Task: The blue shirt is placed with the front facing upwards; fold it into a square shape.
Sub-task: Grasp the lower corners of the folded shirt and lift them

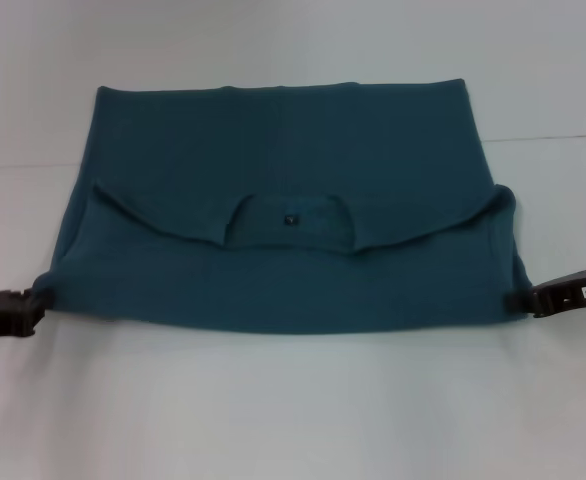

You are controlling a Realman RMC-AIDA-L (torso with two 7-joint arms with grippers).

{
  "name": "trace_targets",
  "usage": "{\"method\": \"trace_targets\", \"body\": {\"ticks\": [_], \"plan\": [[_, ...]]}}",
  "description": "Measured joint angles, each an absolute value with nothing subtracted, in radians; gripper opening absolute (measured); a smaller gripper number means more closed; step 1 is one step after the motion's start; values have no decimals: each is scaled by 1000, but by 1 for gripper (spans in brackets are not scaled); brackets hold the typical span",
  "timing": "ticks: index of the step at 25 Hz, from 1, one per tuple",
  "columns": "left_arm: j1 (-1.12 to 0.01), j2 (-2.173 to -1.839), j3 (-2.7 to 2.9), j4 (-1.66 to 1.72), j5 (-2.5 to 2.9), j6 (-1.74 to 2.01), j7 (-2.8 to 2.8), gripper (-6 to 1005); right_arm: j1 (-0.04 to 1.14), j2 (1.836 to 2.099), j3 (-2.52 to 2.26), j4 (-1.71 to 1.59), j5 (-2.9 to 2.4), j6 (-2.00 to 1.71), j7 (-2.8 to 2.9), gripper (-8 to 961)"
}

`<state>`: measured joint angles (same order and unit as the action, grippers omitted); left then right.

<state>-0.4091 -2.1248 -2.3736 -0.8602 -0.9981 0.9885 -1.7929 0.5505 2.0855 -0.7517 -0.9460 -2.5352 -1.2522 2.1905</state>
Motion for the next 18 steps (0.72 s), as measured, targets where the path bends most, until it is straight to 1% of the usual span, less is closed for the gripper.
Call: {"method": "trace_targets", "body": {"ticks": [10, 18], "plan": [[-340, -2124, -2390, -872, -1048, 1076, -1736, 71, 514, 2088, -752, -948, -2472, -1323, 2130, 35], [-308, -2128, -2458, -865, -1068, 1143, -1670, 71, 444, 2090, -744, -967, -2363, -1365, 2036, 35]]}}
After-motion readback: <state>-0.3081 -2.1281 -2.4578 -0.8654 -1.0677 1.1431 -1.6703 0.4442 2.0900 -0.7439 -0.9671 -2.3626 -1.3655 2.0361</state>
